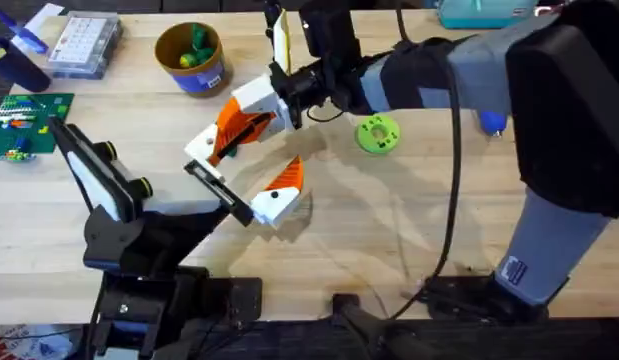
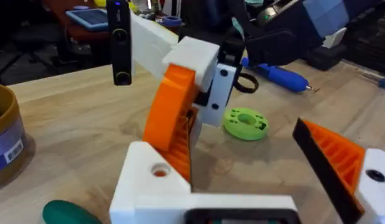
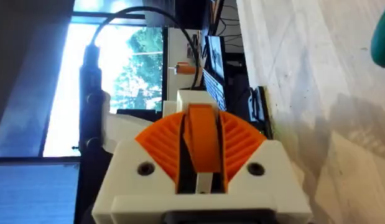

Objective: Pick up the gripper from the table and insert it into the empty holder that is missing its gripper. Then pick up a screw, insert it into the mounting hole, and use the screwdriver to tighten it. Finally, clean up the table by picking up the vegetable and placing it into the bucket.

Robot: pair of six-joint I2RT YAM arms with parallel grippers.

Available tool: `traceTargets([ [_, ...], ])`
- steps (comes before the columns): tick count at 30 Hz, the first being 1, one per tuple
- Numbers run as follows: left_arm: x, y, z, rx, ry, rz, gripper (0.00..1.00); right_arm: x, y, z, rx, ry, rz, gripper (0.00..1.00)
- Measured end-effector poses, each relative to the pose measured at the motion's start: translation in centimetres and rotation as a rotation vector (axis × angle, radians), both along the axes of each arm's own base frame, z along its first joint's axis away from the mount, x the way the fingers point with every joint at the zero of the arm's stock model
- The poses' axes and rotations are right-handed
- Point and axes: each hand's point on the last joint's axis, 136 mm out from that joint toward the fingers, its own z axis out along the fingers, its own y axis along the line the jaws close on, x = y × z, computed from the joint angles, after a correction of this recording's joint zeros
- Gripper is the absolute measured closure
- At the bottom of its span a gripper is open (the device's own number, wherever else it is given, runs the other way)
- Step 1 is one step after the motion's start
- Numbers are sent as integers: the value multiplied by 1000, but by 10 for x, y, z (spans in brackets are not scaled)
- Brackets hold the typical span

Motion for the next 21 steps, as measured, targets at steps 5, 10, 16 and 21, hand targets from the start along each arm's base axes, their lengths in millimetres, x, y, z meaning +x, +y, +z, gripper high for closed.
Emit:
traceTargets([
  [5,0,0,0,0,0,-2,9,1,-1,0,-1,1,-2,654],
  [10,-10,-11,0,-4,3,-81,9,1,-1,0,1,0,-4,532],
  [16,-13,-15,0,-5,5,-110,9,1,0,1,-2,5,-4,271],
  [21,-14,-15,0,-6,5,-112,9,1,0,1,-2,4,-4,15],
])
